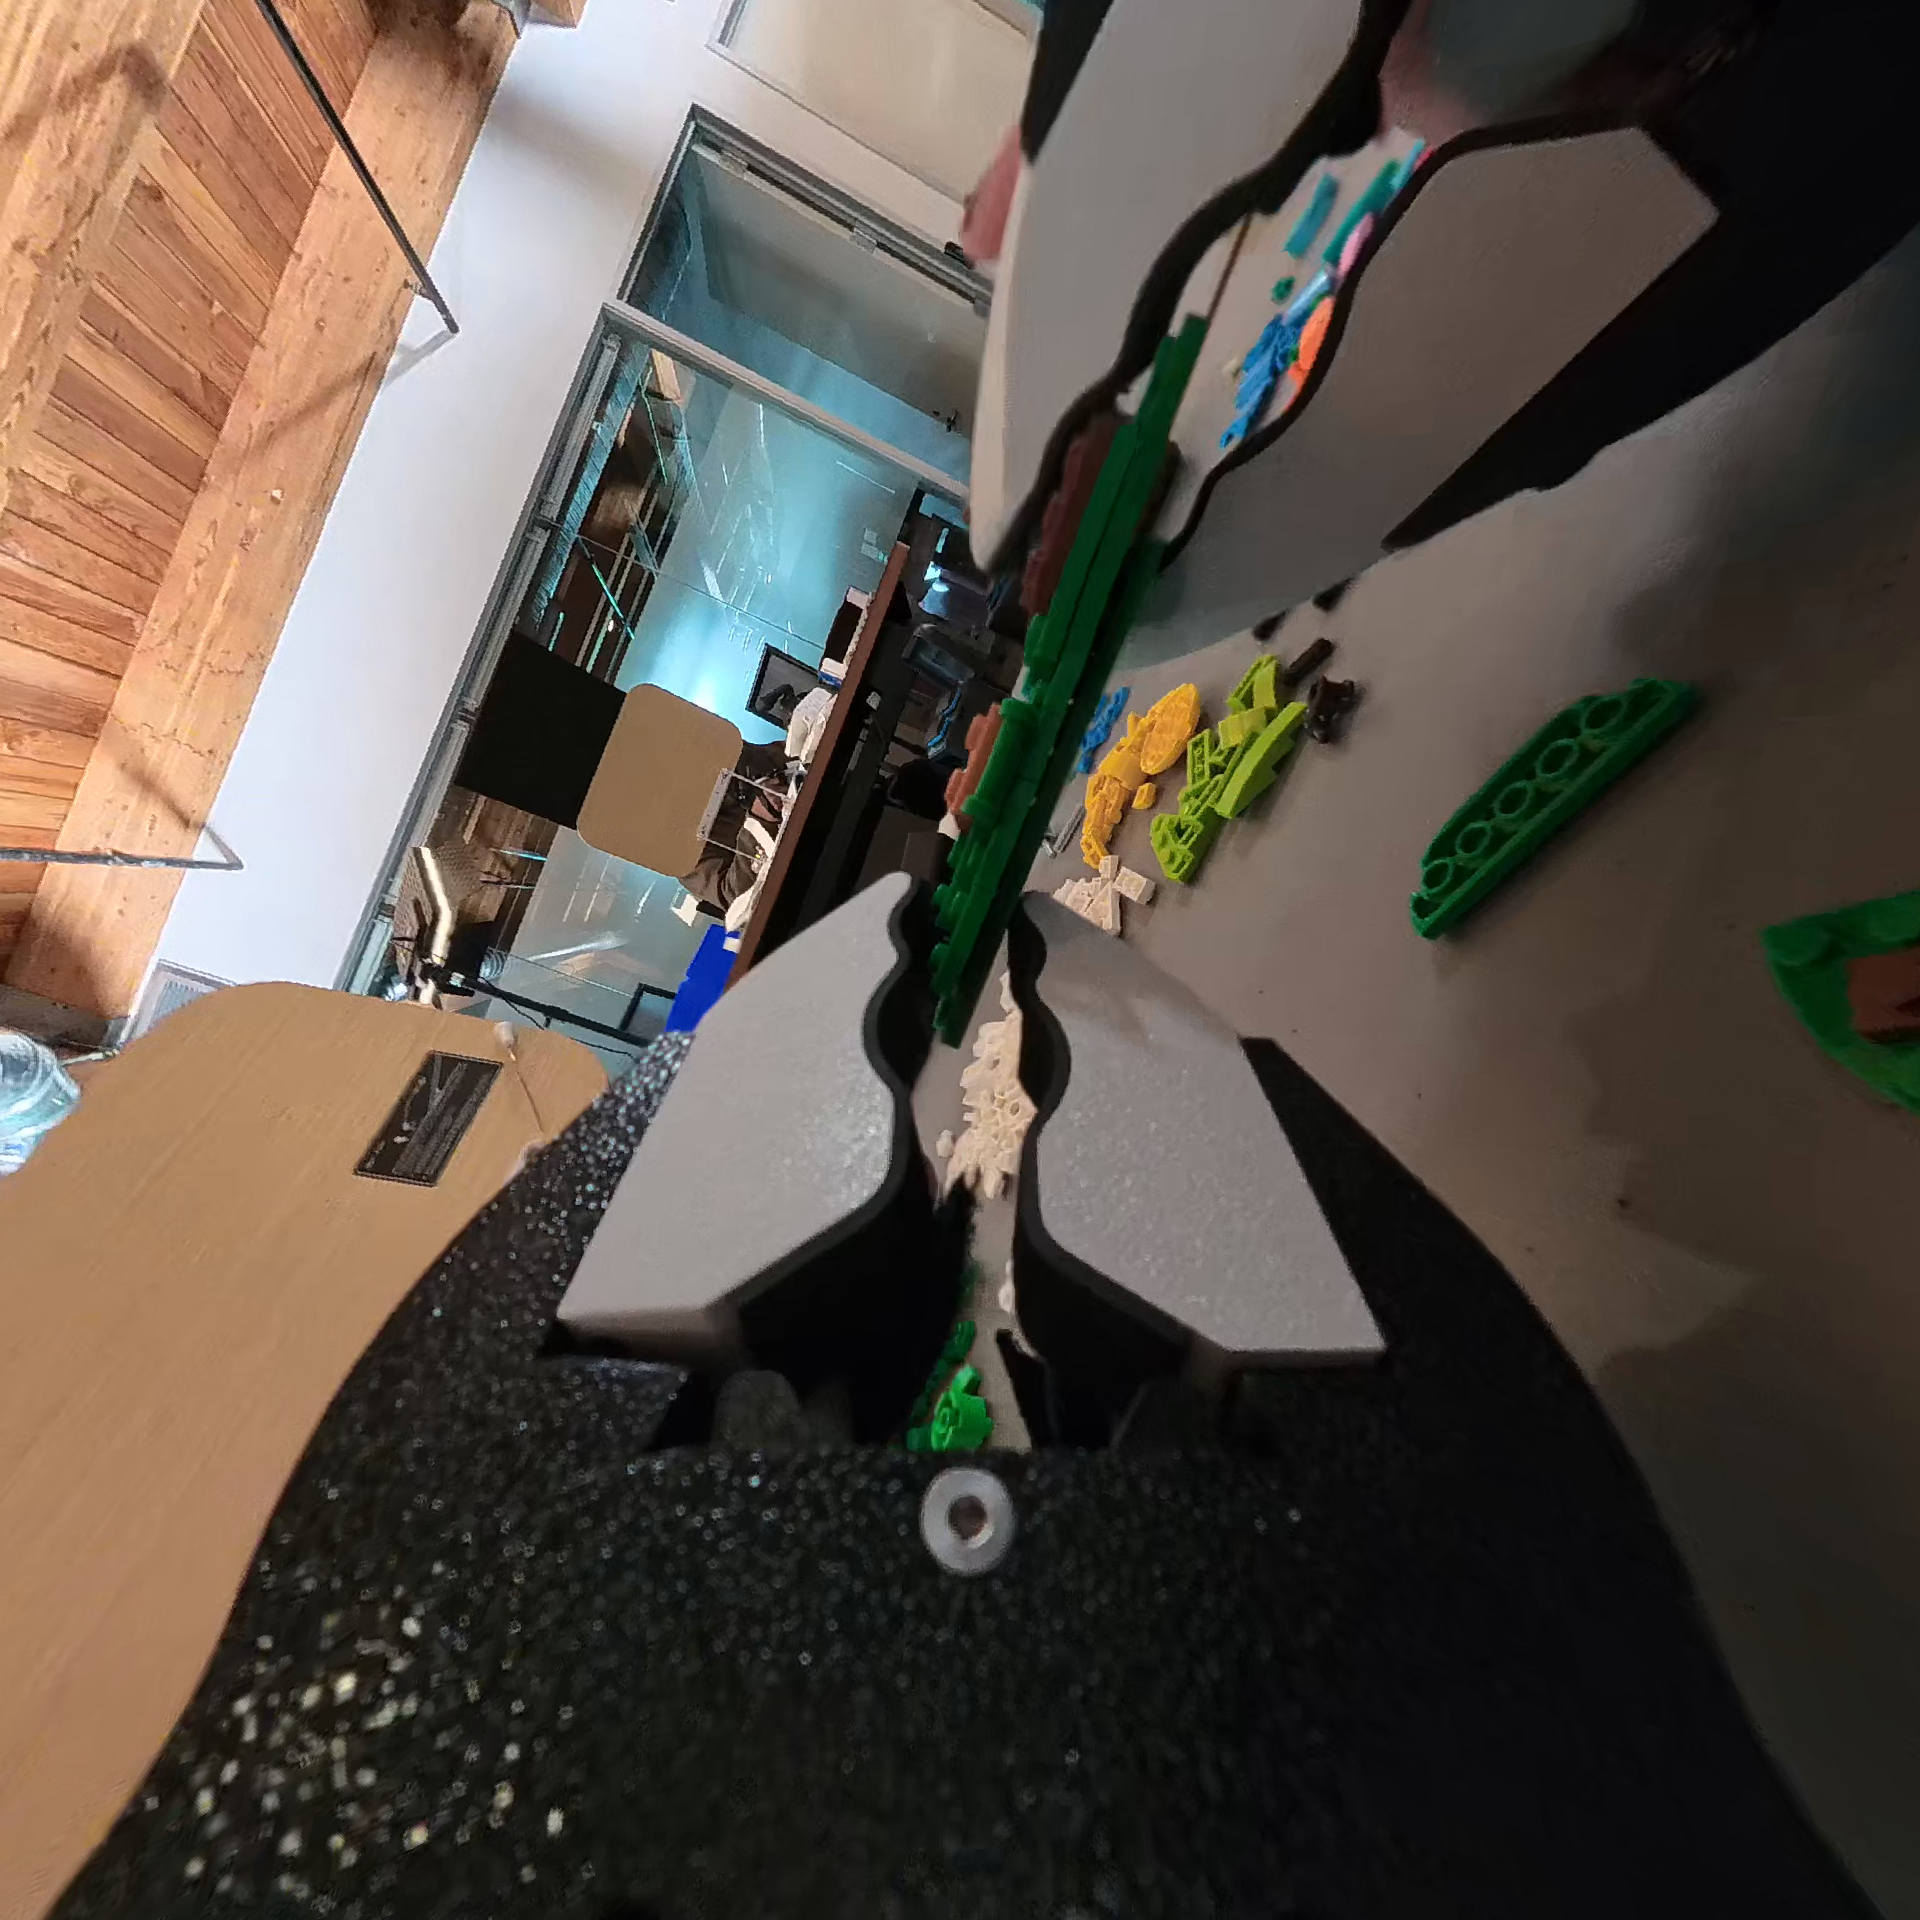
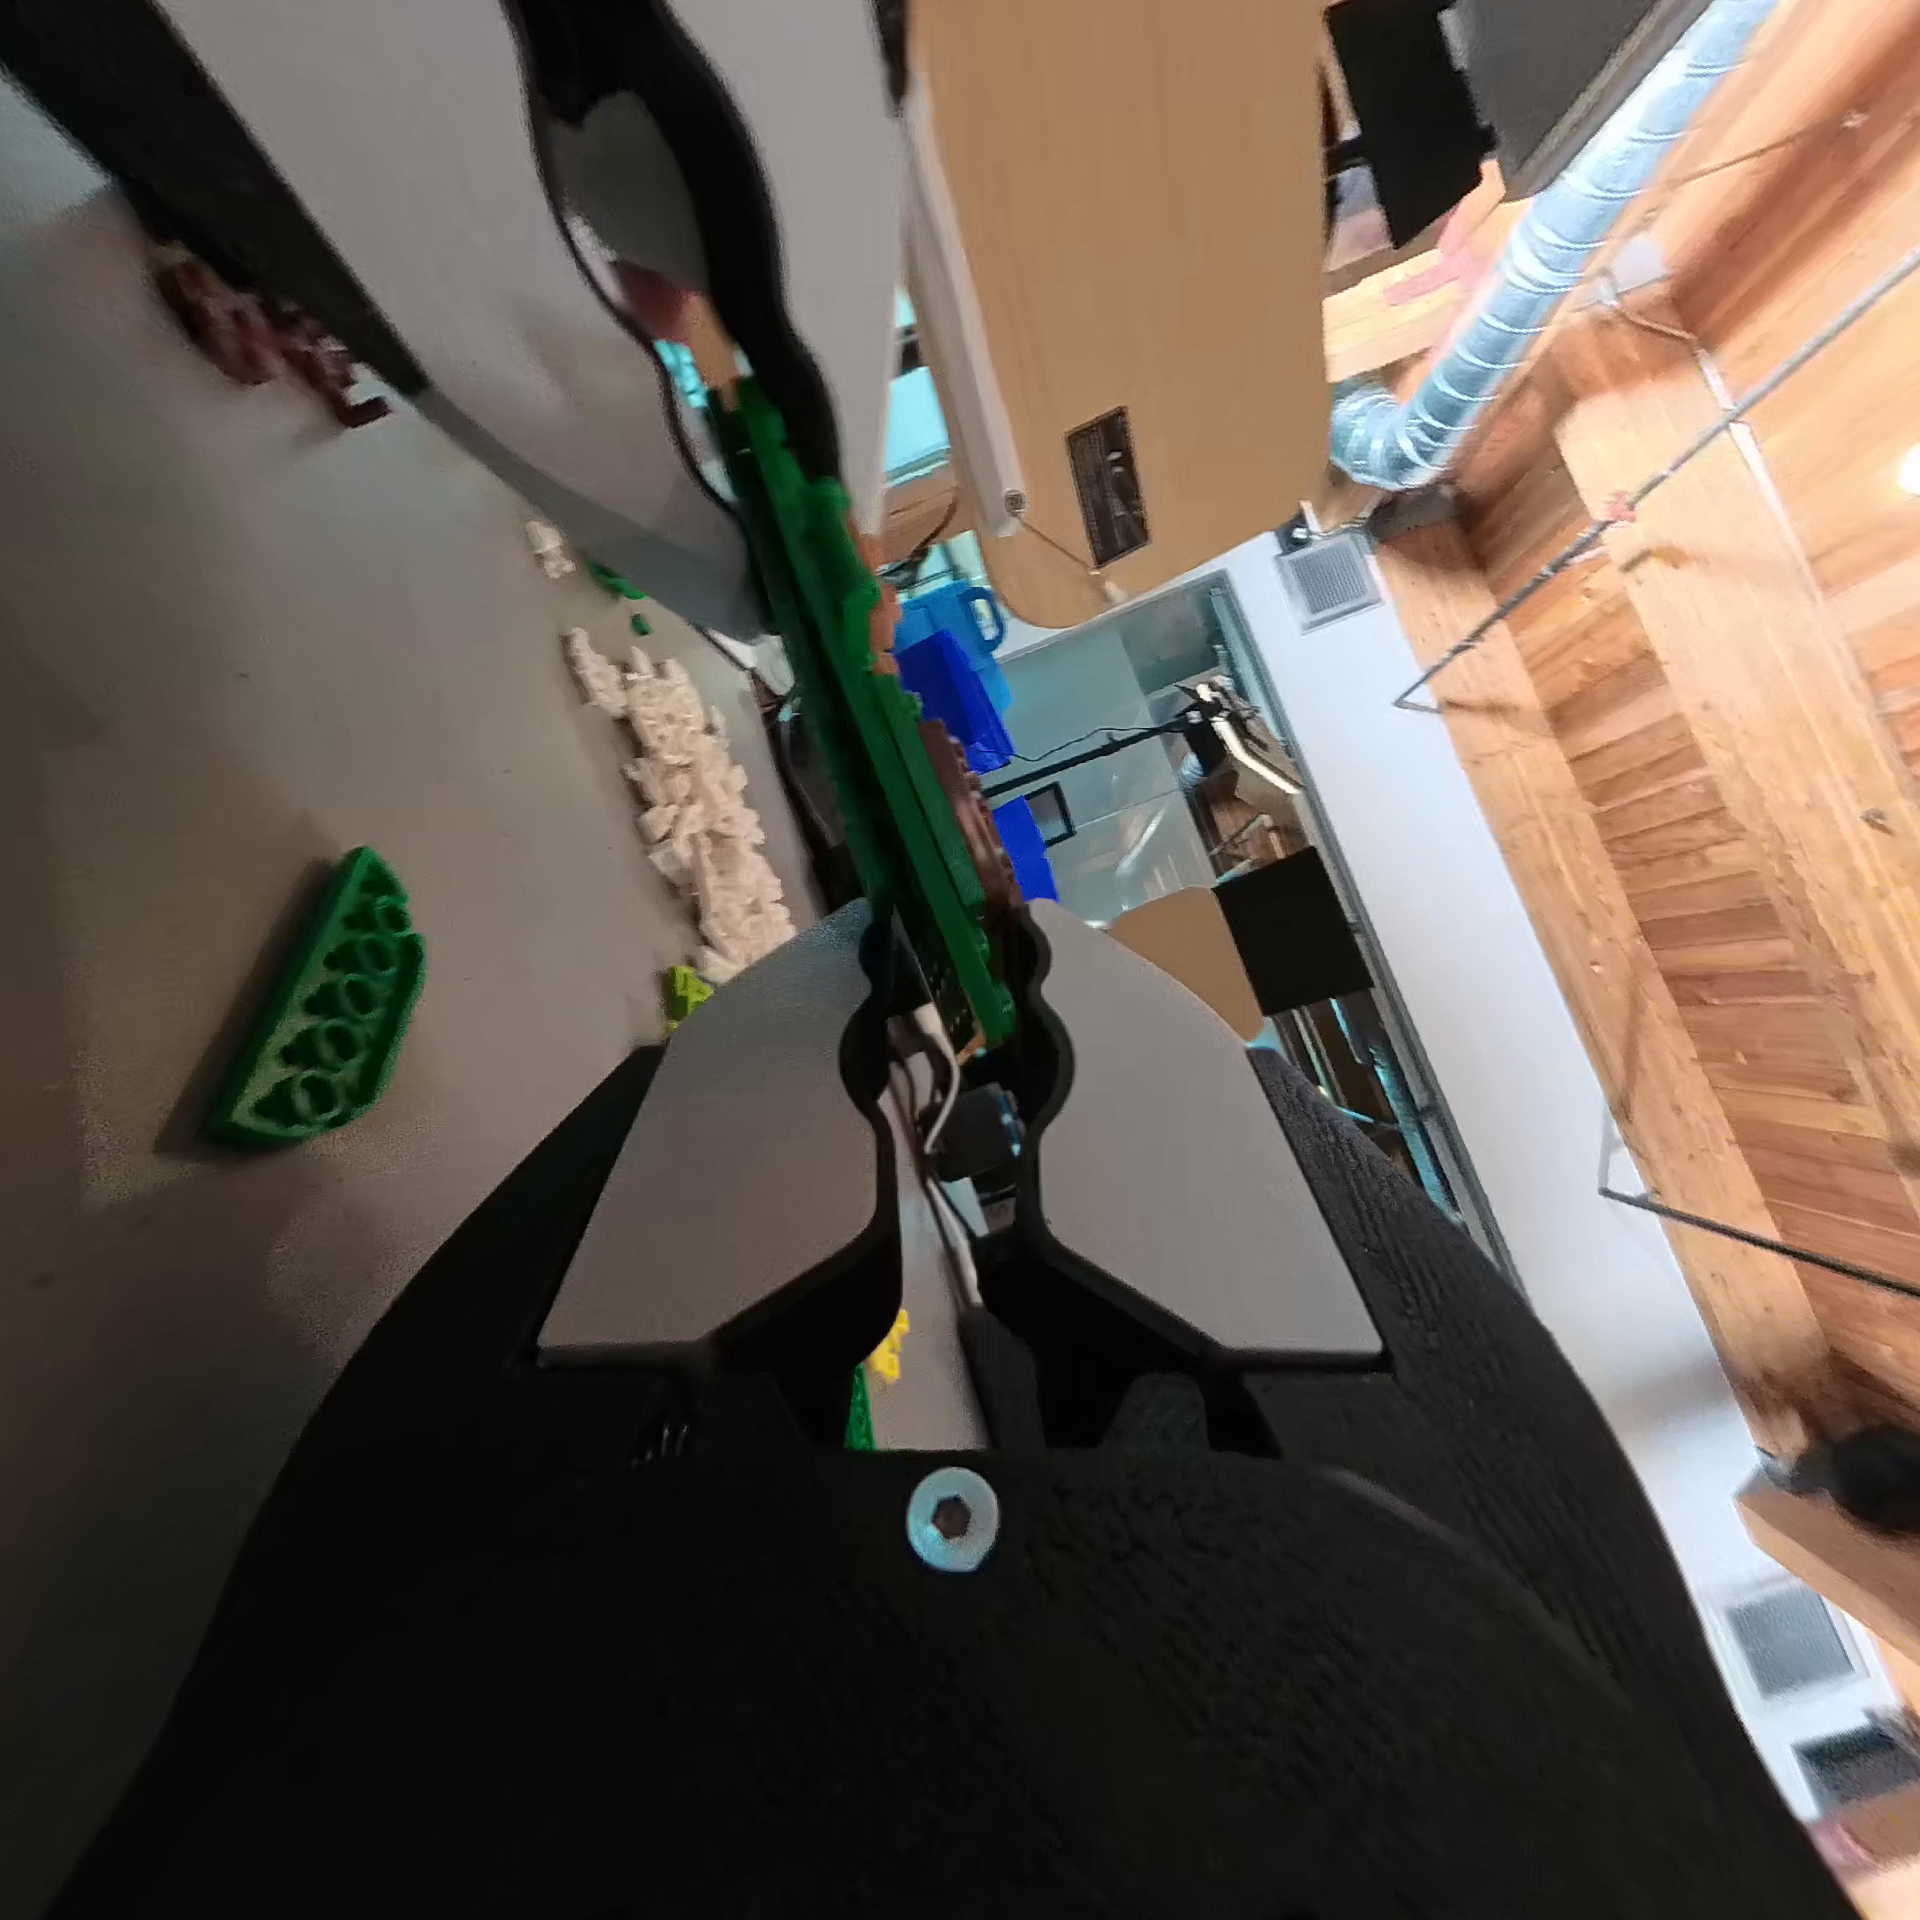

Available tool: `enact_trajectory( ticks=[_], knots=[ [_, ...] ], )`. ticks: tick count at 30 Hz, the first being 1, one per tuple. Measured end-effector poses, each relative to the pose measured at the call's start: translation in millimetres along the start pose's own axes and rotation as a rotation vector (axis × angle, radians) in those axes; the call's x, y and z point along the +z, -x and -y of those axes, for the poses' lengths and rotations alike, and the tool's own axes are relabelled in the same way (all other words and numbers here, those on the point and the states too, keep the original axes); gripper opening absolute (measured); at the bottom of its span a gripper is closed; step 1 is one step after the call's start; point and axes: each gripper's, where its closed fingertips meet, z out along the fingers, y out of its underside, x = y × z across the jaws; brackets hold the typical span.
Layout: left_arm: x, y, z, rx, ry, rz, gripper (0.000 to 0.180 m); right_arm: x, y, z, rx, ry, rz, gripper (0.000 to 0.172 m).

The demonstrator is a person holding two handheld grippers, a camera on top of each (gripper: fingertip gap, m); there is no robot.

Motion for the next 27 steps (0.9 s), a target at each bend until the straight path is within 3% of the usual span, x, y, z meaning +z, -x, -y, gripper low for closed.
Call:
enact_trajectory(
  ticks=[8,27],
  knots=[
    [0,8,-8,-0.141,0.017,0.014,0.013,-2,-11,-1,0.069,-0.015,-0.038,0.02],
    [0,15,-7,-0.153,0.009,0.057,0.021,-1,-9,-4,0.058,0.015,-0.025,0.007]
  ],
)
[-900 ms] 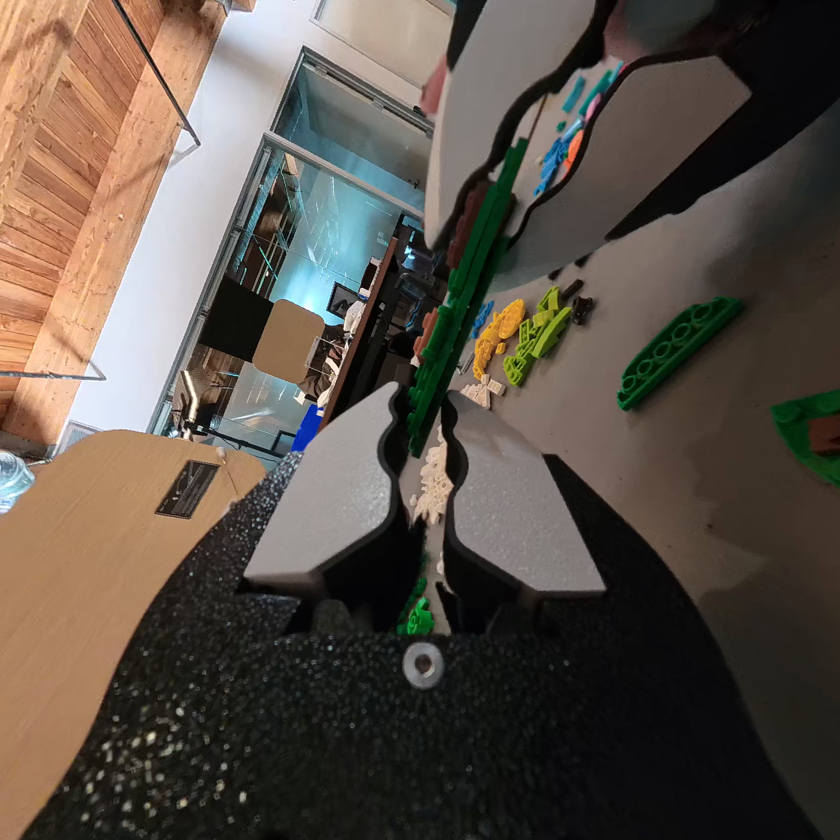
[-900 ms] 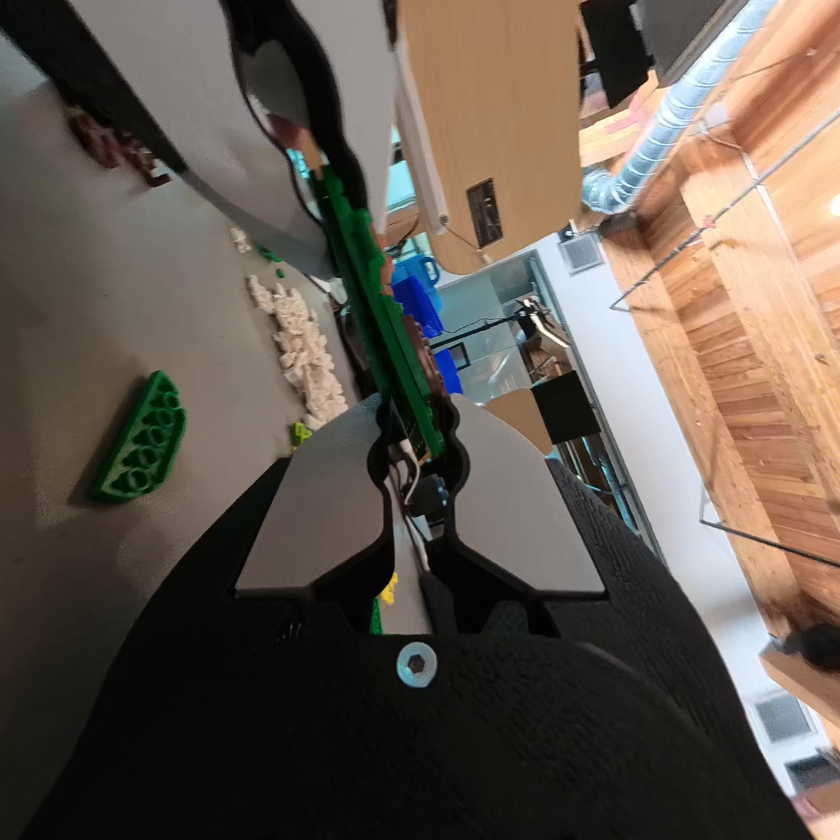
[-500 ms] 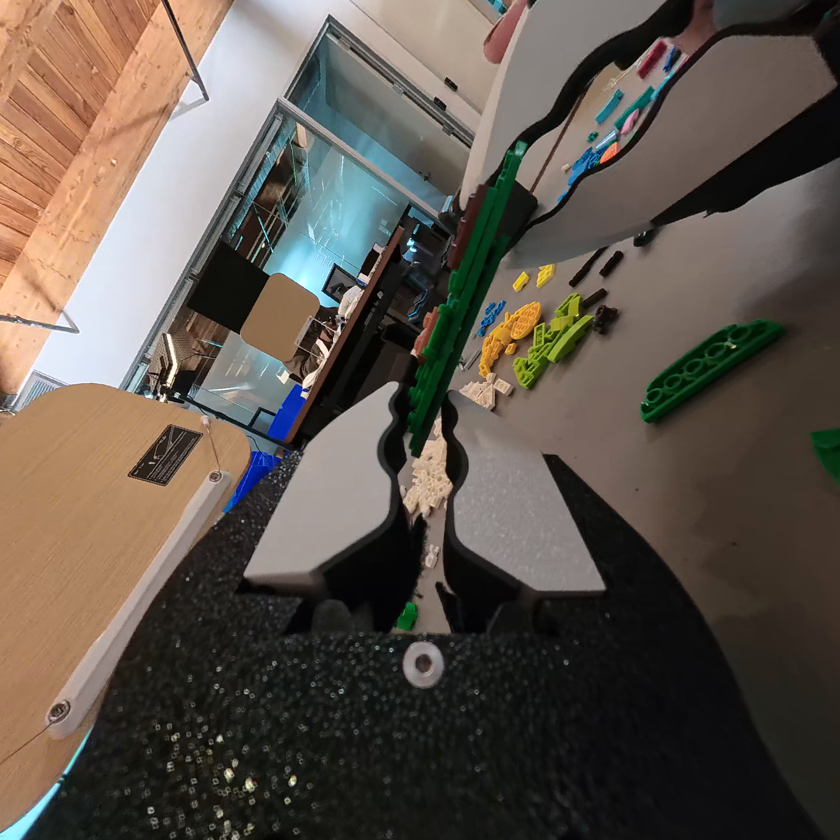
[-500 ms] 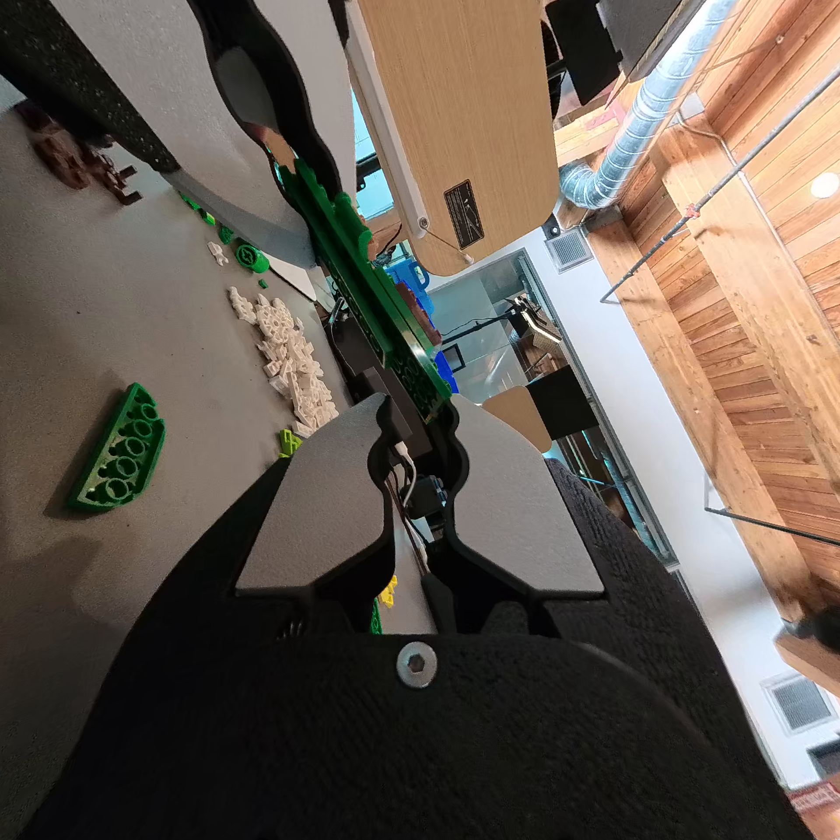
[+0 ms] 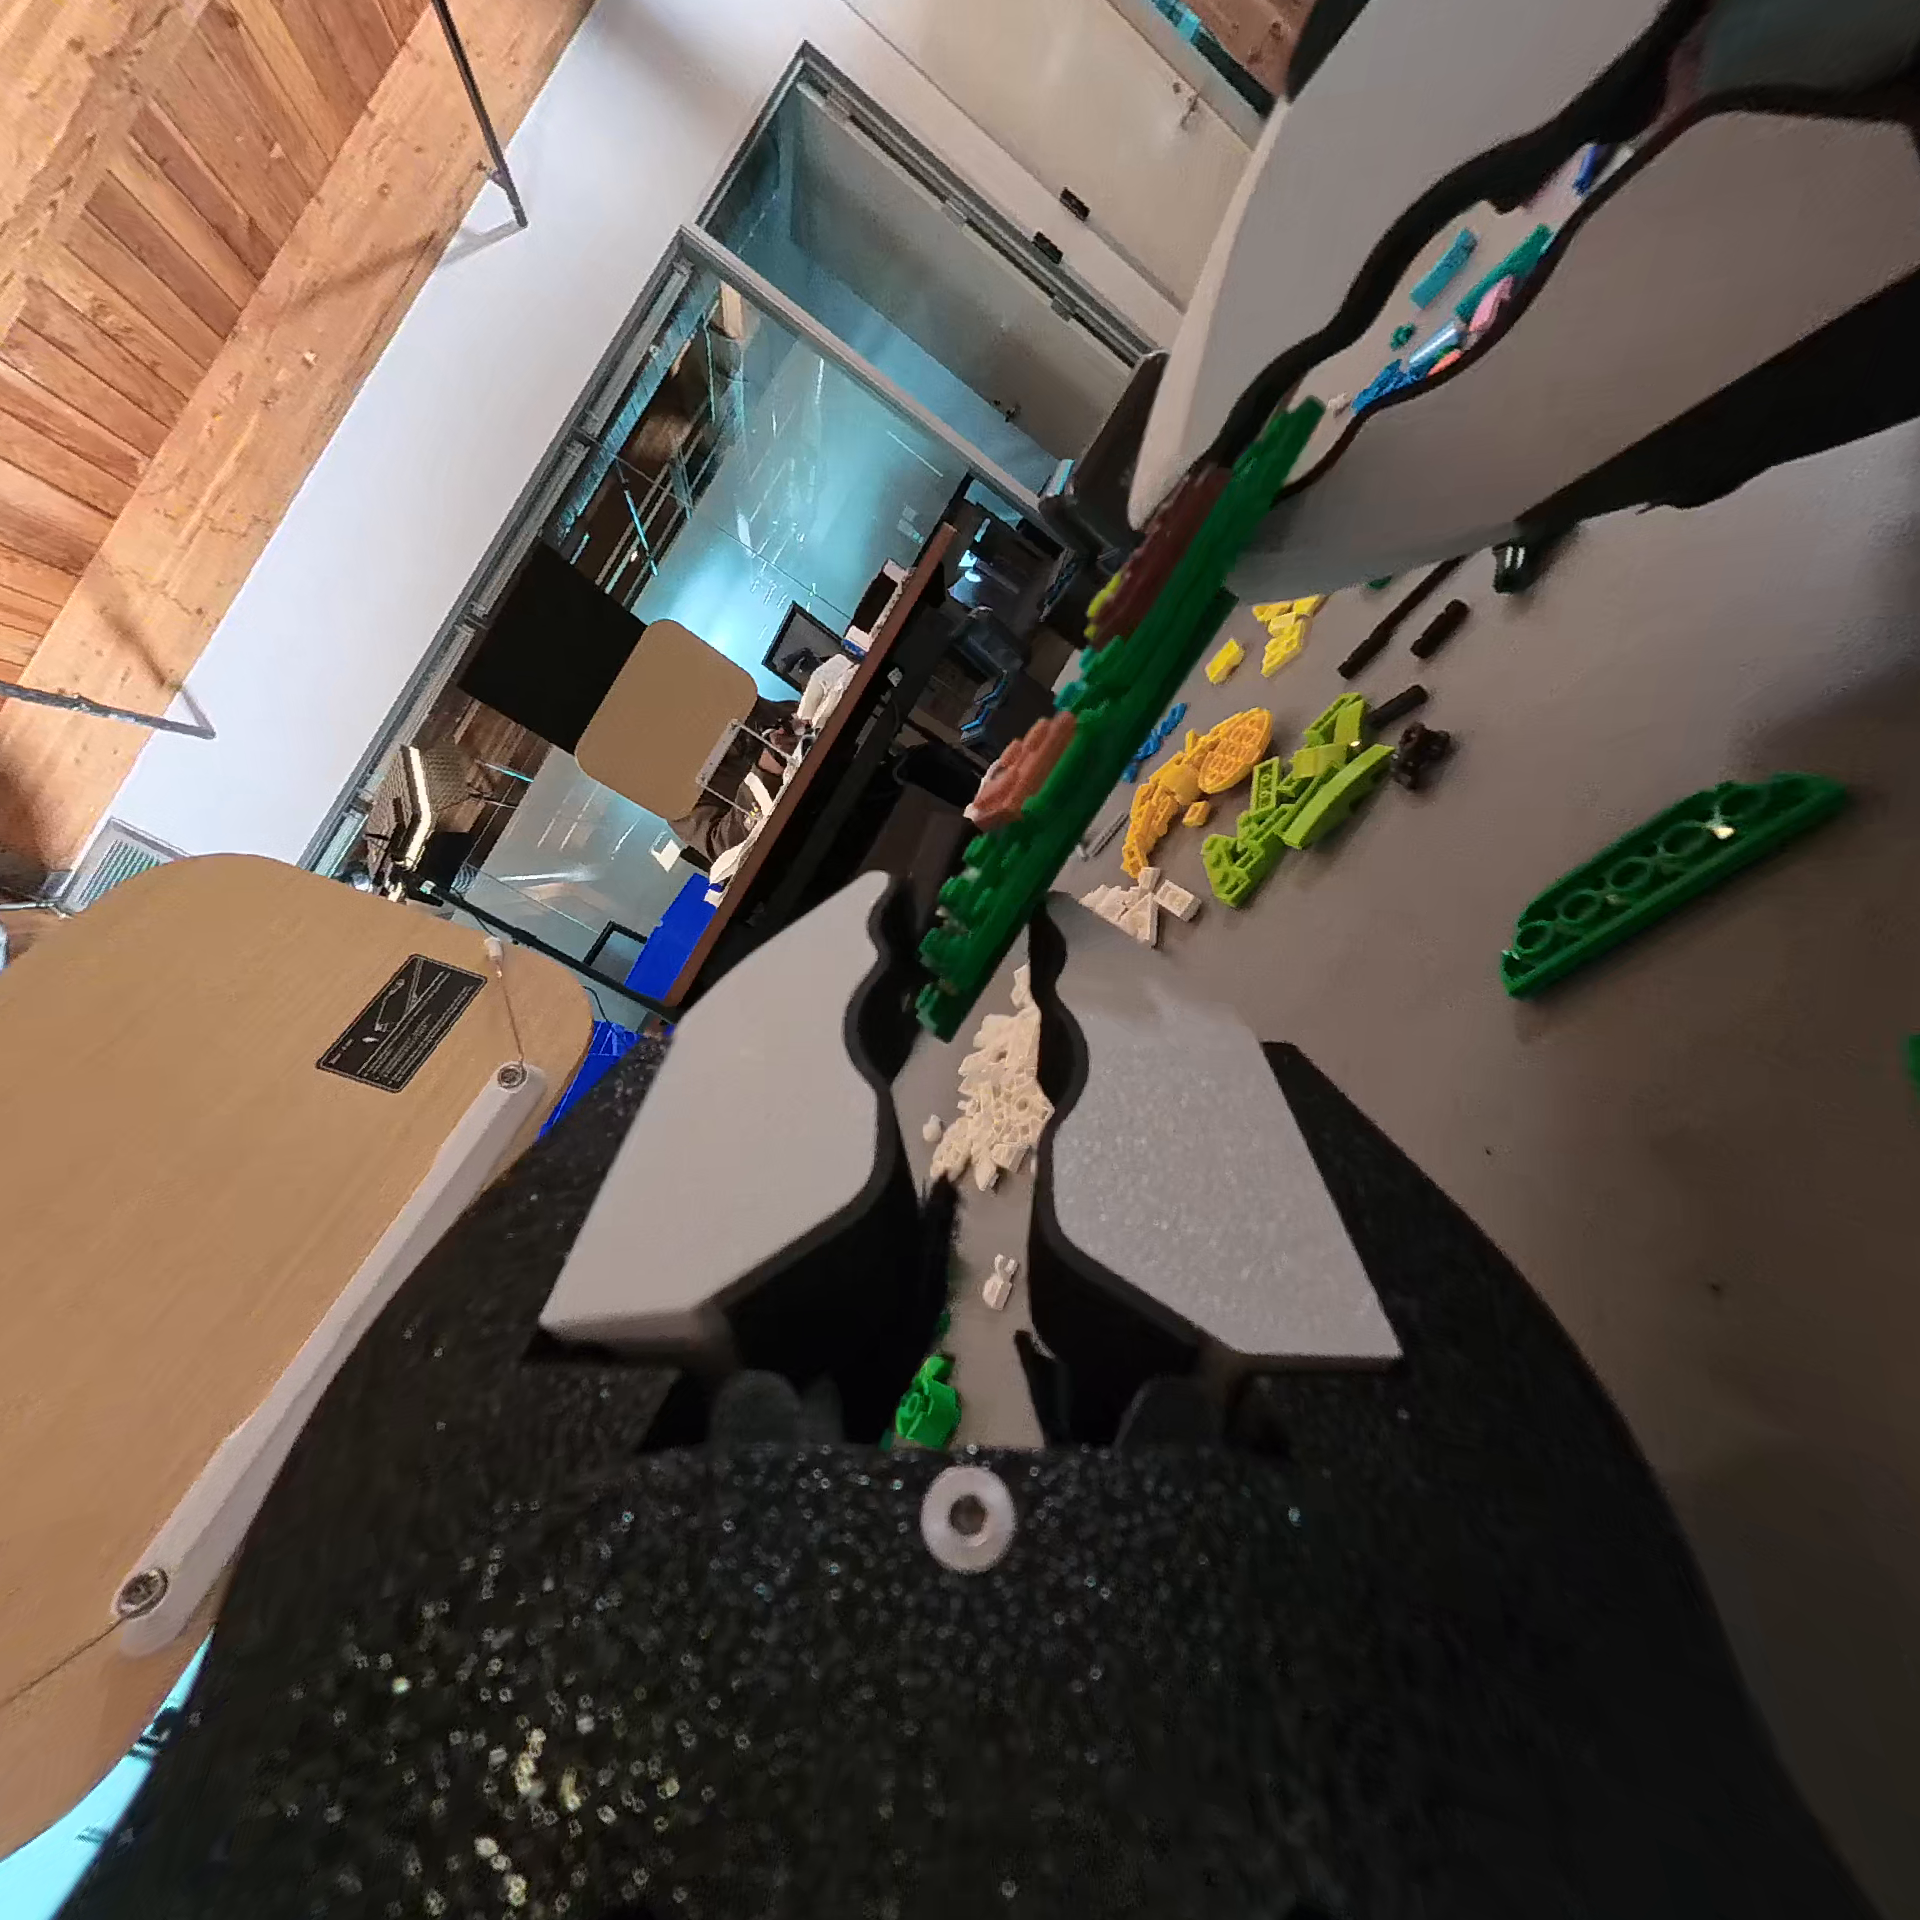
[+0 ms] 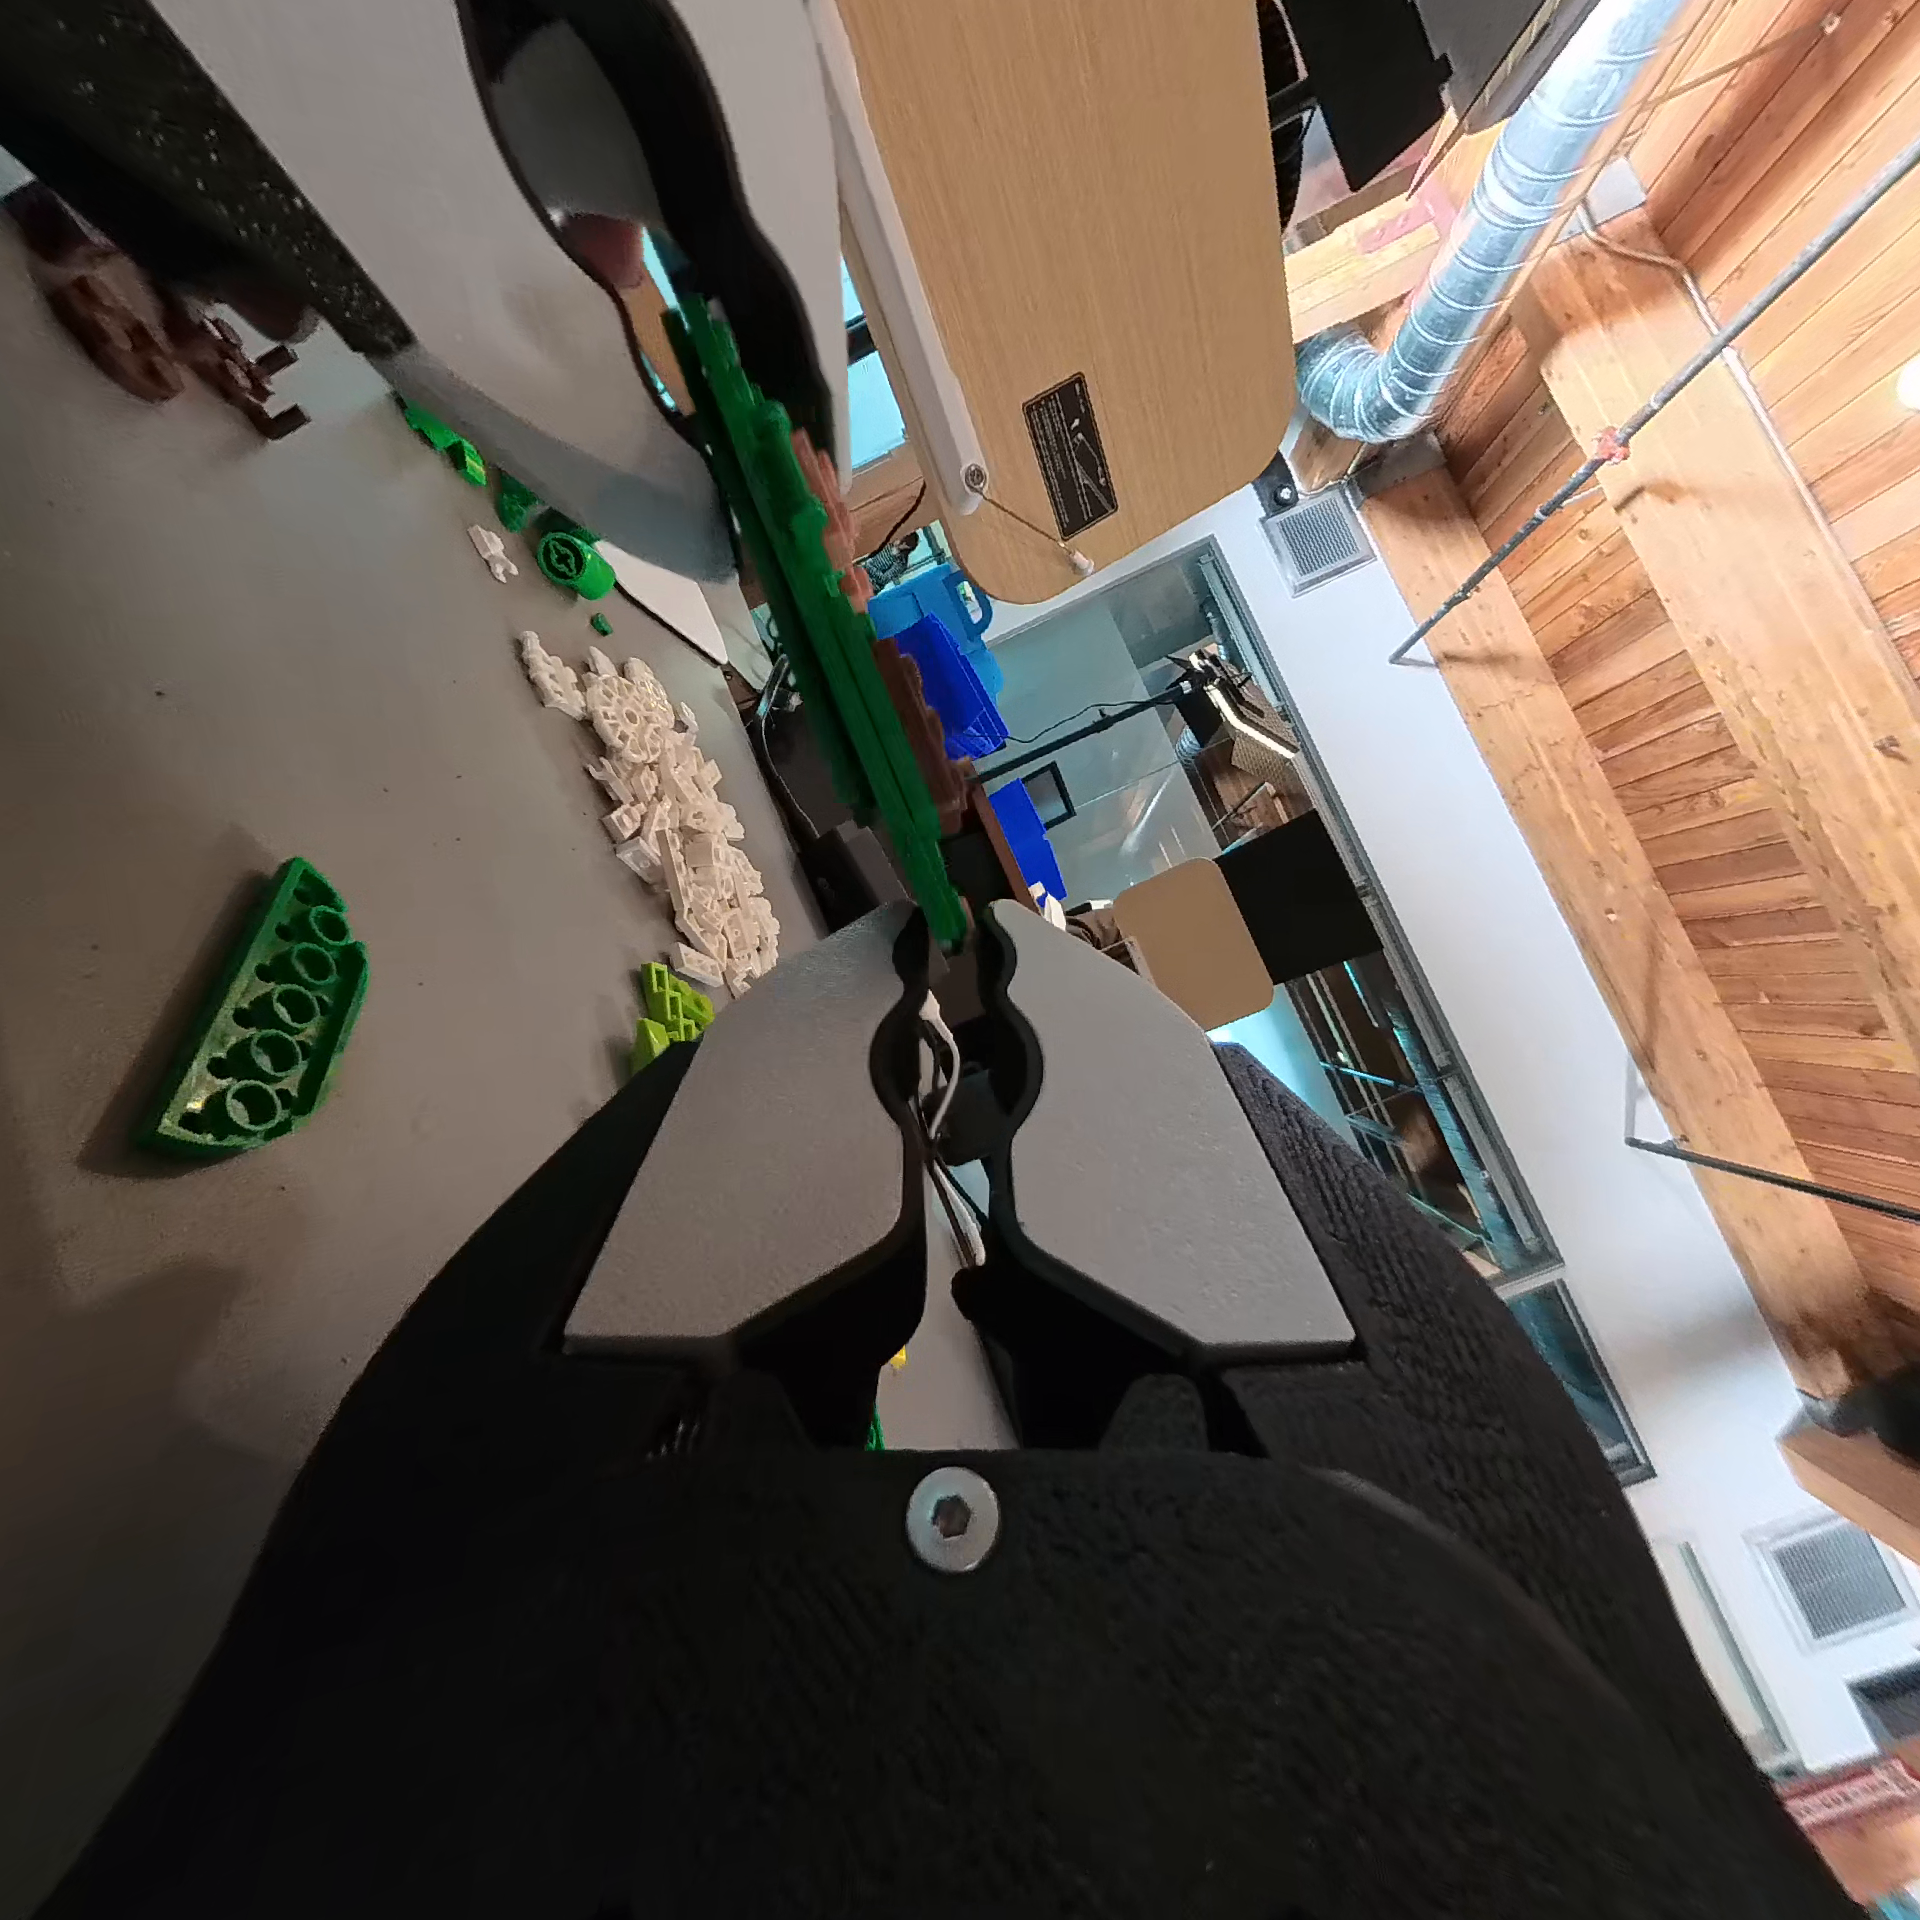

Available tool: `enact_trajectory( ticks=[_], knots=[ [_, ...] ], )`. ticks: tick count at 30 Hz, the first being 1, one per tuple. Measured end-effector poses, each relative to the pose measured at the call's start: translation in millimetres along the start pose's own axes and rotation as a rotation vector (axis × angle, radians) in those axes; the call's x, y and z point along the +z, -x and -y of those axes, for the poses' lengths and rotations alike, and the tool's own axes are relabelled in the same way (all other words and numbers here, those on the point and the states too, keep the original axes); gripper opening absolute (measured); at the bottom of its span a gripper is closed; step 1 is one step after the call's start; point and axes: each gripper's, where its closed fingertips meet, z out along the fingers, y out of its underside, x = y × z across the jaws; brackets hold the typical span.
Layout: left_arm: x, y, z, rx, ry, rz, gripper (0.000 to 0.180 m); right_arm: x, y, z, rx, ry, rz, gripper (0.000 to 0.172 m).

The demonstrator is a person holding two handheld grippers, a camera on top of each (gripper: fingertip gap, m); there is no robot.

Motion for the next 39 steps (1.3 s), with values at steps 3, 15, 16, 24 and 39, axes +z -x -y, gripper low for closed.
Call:
enact_trajectory(
  ticks=[3,15,16,24,39],
  knots=[
    [0,2,1,-0.007,-0.007,0.004,0.023,0,2,0,-0.007,-0.002,0.005,0.006],
    [1,-7,-14,0.03,0.1,-0.083,0.012,3,12,3,-0.125,0.007,0.026,0.042],
    [1,-5,-14,0.057,0.095,-0.072,0.012,3,12,3,-0.113,0.003,0.027,0.04],
    [0,-7,-7,0.172,0.04,-0.047,0.013,-2,8,12,-0.109,-0.051,0.009,0.011],
    [-9,7,31,-0.993,-0.252,-0.402,0.06,-6,-18,17,-0.092,-0.066,-0.124,0.006]
  ],
)
